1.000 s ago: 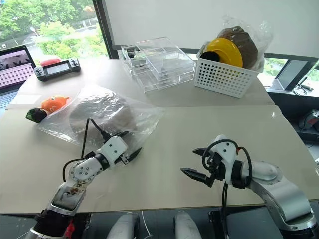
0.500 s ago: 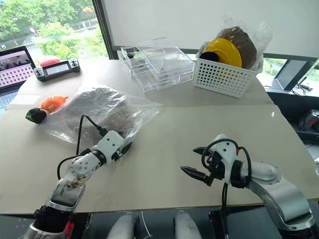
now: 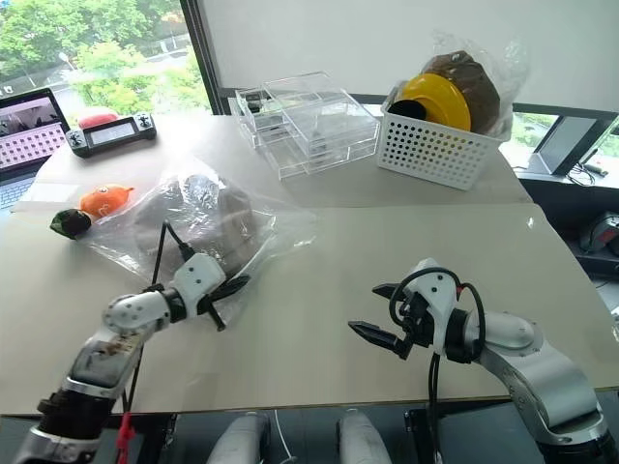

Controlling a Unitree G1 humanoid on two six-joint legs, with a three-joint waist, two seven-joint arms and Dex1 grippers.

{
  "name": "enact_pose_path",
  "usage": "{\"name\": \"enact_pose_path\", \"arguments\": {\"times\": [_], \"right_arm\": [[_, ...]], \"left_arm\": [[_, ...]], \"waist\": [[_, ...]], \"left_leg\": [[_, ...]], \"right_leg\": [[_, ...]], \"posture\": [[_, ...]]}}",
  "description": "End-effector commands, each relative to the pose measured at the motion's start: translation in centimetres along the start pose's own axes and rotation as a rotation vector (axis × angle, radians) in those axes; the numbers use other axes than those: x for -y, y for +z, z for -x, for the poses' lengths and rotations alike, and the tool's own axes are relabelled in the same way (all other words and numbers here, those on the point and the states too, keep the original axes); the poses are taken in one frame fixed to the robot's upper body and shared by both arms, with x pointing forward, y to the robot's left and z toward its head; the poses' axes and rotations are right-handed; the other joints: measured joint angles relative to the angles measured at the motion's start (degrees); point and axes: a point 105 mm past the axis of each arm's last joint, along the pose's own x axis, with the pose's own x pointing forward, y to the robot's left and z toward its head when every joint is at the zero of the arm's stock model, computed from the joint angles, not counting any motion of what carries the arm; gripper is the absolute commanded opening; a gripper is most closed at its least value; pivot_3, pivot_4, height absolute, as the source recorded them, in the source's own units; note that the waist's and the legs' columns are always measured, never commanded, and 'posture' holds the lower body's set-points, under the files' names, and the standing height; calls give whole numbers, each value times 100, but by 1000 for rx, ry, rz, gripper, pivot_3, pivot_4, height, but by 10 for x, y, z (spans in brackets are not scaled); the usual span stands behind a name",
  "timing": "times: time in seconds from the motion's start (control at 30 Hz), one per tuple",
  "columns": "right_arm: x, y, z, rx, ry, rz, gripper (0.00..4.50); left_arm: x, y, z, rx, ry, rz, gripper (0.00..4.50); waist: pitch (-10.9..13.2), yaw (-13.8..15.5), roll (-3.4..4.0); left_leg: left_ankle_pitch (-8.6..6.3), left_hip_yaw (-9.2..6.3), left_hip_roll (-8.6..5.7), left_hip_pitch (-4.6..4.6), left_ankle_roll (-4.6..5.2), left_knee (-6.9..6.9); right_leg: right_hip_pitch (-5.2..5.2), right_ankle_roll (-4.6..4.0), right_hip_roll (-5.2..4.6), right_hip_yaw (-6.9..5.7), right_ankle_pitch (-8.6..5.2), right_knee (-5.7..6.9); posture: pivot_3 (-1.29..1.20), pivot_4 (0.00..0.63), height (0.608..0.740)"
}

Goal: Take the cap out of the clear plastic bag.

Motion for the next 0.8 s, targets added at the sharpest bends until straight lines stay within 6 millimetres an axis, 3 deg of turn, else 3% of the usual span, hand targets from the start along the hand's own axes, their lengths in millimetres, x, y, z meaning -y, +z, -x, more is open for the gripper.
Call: {"name": "enact_pose_path", "arguments": {"times": [0.03,0.13,0.3,0.53,0.63,0.8], "right_arm": [[2,11,-1,39,2,43,4500],[3,12,-3,42,2,43,4500],[4,10,-6,41,-6,36,4500],[5,8,-7,51,-38,22,4500],[5,6,-6,49,-46,19,4500],[7,6,-5,49,-60,17,4500]], "left_arm": [[-11,20,0,108,-102,-174,57],[4,36,-2,203,-288,-354,57],[34,47,0,315,-503,-570,57],[67,60,11,477,-651,-665,57],[61,59,14,462,-640,-651,57],[12,49,8,298,-514,-550,57]], "waist": [[0,20,-1],[2,45,-4],[2,45,-3],[2,20,-3],[2,16,-3],[2,8,-4]], "left_leg": [[0,0,0,-2,0,0],[0,-3,0,-7,0,-1],[-1,1,0,-18,2,-3],[-2,0,0,-13,3,5],[-2,-2,1,-15,3,4],[-1,-2,0,-6,3,8]], "right_leg": [[0,0,0,0,0,-1],[-4,-1,0,-5,1,-2],[-3,-19,-3,-3,15,-18],[-1,2,-1,-1,4,-6],[-2,1,-1,-1,4,-7],[0,4,0,-1,3,3]], "posture": [[0,150,735],[0,150,735],[0,150,735],[0,150,735],[0,150,735],[0,150,735]]}}
